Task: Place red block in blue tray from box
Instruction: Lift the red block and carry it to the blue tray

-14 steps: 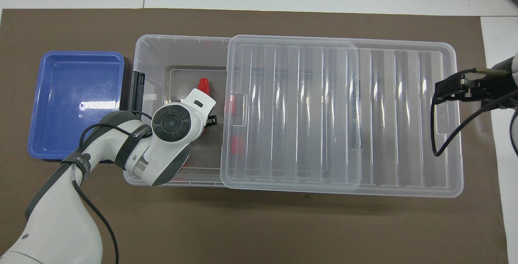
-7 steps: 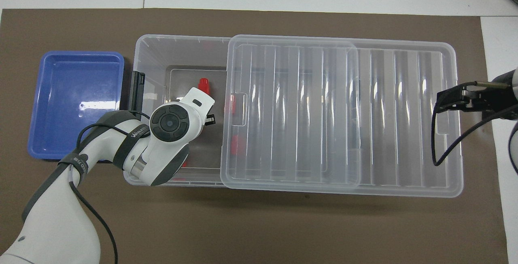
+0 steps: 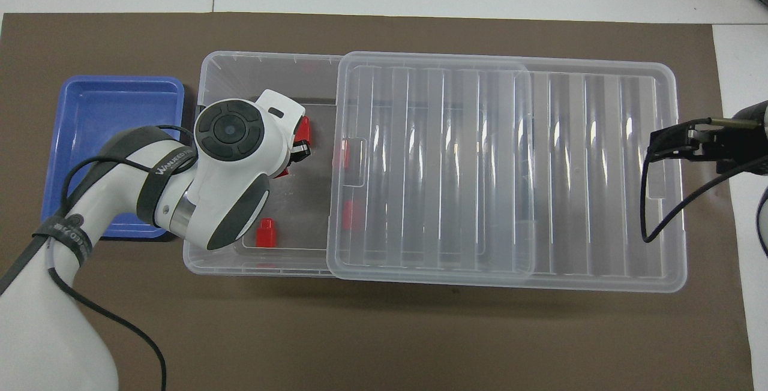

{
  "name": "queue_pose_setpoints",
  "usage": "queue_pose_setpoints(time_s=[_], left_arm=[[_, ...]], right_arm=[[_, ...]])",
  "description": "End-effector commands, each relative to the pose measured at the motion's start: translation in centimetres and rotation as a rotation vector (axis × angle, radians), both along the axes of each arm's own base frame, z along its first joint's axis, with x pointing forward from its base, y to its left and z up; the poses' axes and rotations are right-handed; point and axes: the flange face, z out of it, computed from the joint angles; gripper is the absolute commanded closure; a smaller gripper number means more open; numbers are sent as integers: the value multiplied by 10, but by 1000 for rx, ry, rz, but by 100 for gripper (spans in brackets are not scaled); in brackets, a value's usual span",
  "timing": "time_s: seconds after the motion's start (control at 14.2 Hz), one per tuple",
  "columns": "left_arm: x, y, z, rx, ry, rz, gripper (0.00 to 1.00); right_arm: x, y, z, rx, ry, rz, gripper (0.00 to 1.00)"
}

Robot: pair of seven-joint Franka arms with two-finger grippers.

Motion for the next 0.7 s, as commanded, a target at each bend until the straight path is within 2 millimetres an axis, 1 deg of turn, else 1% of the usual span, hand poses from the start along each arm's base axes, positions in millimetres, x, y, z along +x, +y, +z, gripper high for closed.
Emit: queue_pose_setpoints(time_s=[0.0, 0.14, 0.21, 0.35, 0.42, 0.49, 0.56, 0.63], left_arm=[[9, 14, 39, -9, 70, -22, 100], [10, 39, 76, -10, 119, -69, 100], [10, 55, 95, -15, 149, -91, 100], [4, 72, 125, -1, 186, -124, 100], [2, 91, 139, 1, 198, -130, 100], [-3, 113, 157, -3, 191, -146, 100], [-6, 135, 168, -7, 197, -195, 100], [-2, 166, 173, -13, 198, -248, 100]], right_arm=[[-2, -7, 2, 5, -19, -18, 0], [-2, -6, 2, 6, -25, 5, 0], [-2, -4, 2, 6, -25, 10, 0], [-2, -5, 3, 9, -25, 7, 0], [-3, -2, 3, 10, -22, 13, 0], [-2, -4, 2, 12, -22, 10, 0], [-2, -5, 2, 12, -25, 10, 0], [-2, -5, 2, 12, -23, 9, 0]])
